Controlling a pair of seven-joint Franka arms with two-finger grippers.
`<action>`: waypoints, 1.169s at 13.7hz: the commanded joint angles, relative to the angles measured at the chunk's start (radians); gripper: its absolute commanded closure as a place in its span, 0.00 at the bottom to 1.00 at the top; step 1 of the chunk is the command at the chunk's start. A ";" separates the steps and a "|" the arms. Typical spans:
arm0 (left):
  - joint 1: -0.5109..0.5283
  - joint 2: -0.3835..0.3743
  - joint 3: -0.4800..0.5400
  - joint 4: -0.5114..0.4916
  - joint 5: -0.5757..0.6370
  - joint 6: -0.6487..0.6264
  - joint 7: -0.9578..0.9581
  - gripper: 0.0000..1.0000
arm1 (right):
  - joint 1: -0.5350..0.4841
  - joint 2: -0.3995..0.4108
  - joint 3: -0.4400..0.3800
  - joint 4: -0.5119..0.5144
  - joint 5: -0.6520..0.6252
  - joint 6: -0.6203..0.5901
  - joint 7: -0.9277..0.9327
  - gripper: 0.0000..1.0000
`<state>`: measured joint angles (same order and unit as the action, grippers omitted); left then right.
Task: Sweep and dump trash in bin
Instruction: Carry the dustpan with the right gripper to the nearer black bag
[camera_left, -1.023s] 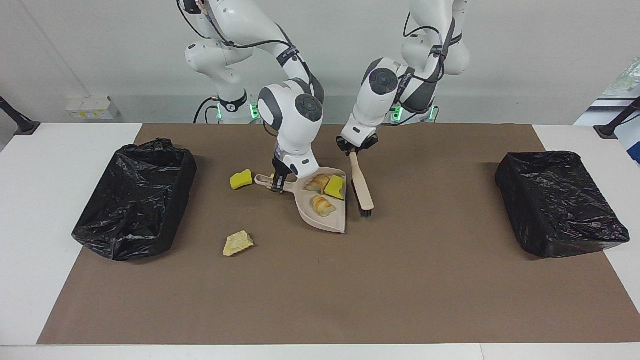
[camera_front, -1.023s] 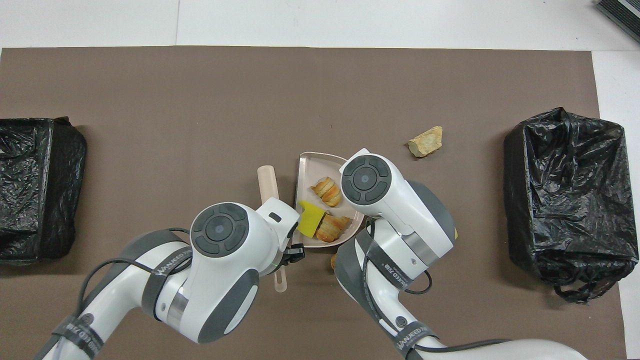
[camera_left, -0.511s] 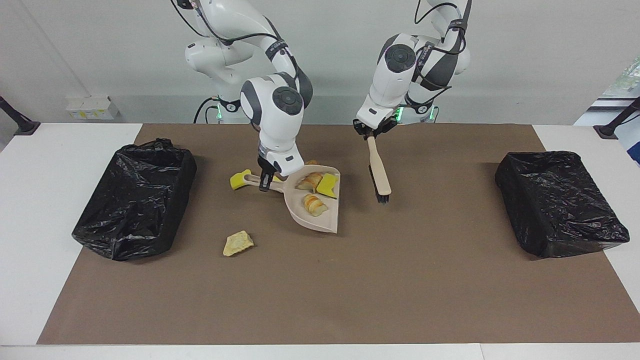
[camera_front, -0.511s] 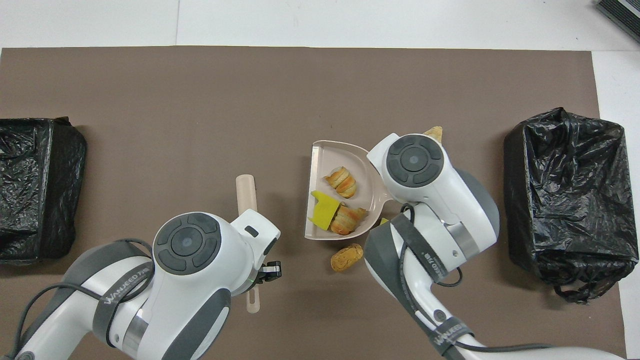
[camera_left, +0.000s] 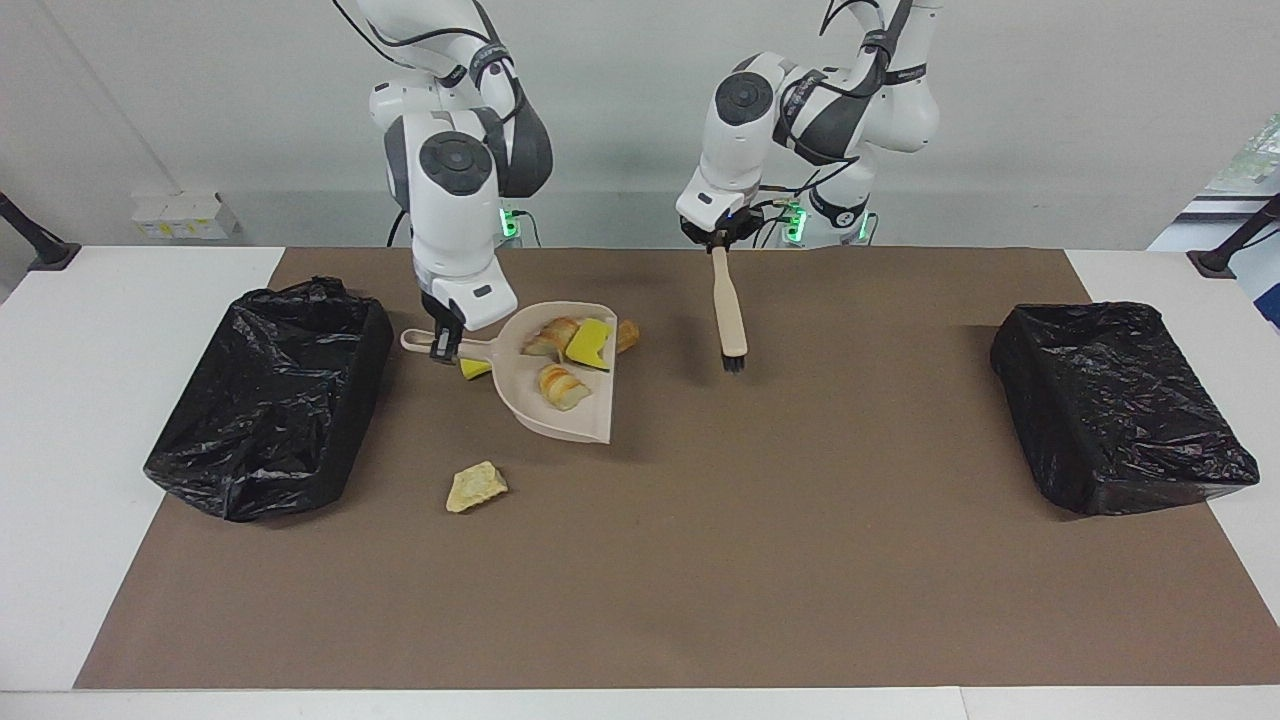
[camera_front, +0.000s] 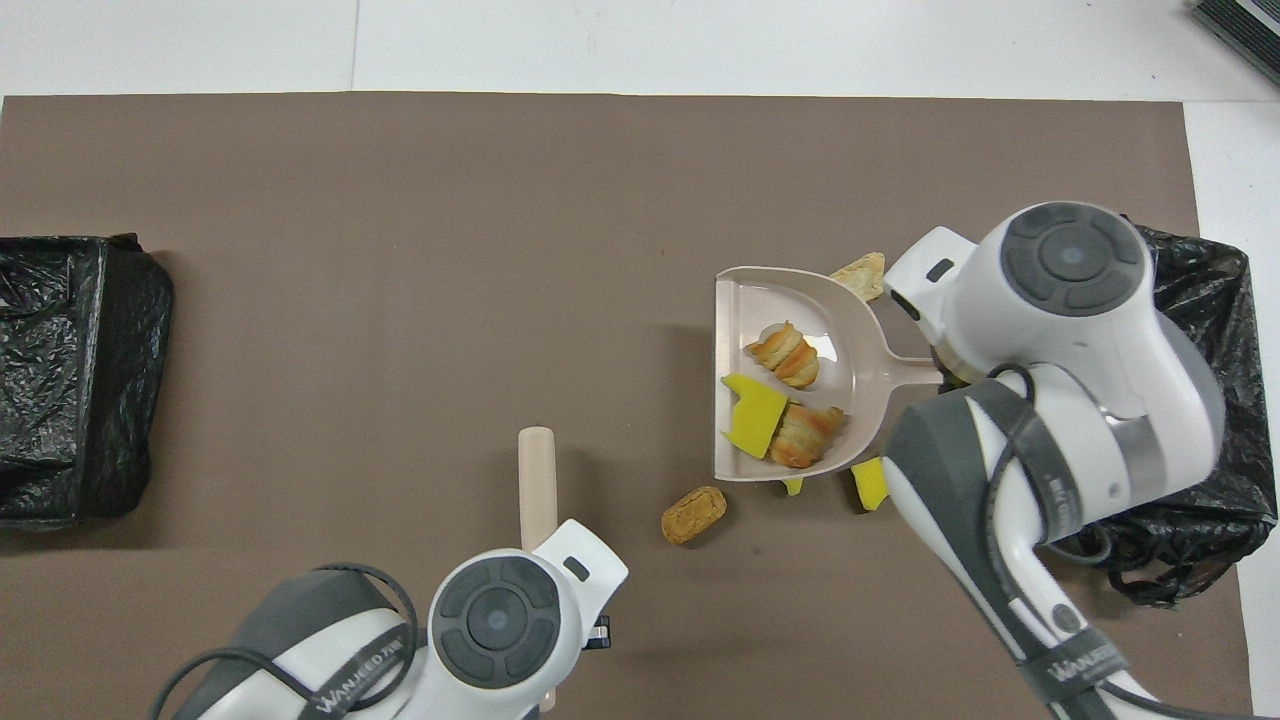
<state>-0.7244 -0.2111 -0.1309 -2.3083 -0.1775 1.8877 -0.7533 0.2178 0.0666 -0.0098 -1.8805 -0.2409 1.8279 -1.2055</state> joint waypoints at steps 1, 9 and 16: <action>-0.116 -0.105 0.013 -0.144 -0.016 0.109 -0.067 1.00 | -0.096 -0.021 0.004 0.003 -0.004 -0.030 -0.087 1.00; -0.260 -0.073 0.011 -0.249 -0.106 0.284 -0.189 1.00 | -0.336 -0.034 0.007 0.007 -0.287 -0.001 -0.143 1.00; -0.260 -0.045 0.011 -0.263 -0.157 0.364 -0.181 1.00 | -0.531 -0.096 0.002 -0.017 -0.351 0.139 -0.377 1.00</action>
<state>-0.9624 -0.2632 -0.1321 -2.5452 -0.3127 2.1980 -0.9309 -0.2758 0.0031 -0.0207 -1.8669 -0.5281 1.9352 -1.5402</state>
